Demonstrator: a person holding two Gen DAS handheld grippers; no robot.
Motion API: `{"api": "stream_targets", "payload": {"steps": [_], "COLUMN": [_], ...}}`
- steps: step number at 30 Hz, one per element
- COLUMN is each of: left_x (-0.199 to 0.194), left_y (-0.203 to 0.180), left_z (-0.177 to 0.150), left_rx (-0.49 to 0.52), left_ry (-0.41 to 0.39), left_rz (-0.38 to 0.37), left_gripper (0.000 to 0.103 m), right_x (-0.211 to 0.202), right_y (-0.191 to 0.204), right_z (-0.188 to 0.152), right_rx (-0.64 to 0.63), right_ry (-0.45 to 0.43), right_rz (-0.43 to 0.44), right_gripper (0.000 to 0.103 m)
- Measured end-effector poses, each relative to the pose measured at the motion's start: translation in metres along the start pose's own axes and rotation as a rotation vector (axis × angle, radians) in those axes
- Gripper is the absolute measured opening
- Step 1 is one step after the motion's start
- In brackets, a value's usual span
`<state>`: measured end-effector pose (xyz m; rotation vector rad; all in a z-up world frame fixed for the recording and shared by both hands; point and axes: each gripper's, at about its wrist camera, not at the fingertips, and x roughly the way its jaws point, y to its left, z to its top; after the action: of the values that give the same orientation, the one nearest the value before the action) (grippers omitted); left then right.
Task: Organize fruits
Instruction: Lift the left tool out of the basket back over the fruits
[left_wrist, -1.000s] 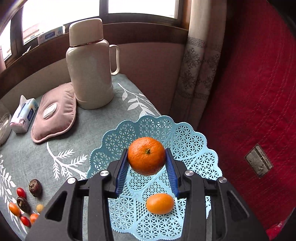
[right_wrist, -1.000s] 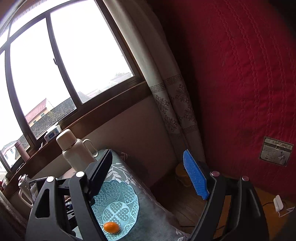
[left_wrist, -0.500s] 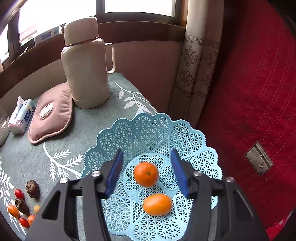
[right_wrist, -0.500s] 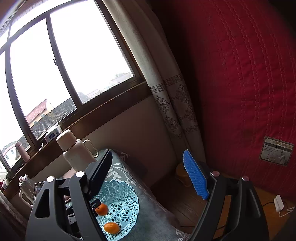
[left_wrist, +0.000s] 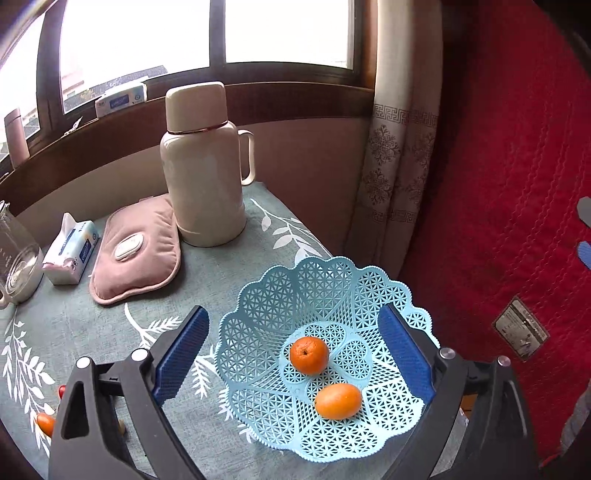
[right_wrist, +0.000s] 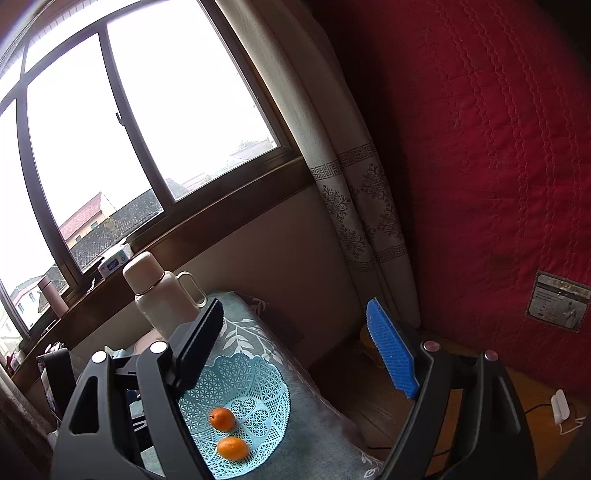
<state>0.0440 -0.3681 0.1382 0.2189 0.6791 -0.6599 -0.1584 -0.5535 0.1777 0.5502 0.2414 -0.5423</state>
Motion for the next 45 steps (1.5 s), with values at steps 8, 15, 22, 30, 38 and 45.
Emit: {"api": "stream_targets", "payload": {"steps": [8,15,22,30,38,45], "left_x": [-0.034,-0.057,-0.079,-0.102,-0.117,-0.131], "left_y": [0.033,0.062,0.090,0.122,0.145,0.177], "left_z": [0.002,-0.007,-0.021,-0.041,-0.059,-0.081], "left_rx": [-0.068,-0.104,-0.109,-0.143,-0.173,-0.236], "left_ry": [-0.056,-0.097,-0.164,-0.199,-0.194,-0.160], "left_rz": [0.085,0.179,0.310,0.409,0.453,0.444], "left_gripper": [0.098,0.098,0.098,0.098,0.098,0.098], "right_x": [-0.008,-0.003,-0.002,-0.009,-0.016,-0.013], "right_y": [0.023,0.053,0.095,0.130,0.159,0.193], "right_z": [-0.005,-0.018,-0.041,-0.063,-0.085,-0.123], "right_rx": [-0.044,-0.087,-0.166,-0.234,-0.309,-0.414], "right_ry": [-0.020,0.017,0.048,0.079,0.126,0.242], "right_rz": [0.073,0.158,0.222,0.290,0.341,0.390], "right_gripper": [0.090,0.090,0.090,0.090,0.090,0.090]}}
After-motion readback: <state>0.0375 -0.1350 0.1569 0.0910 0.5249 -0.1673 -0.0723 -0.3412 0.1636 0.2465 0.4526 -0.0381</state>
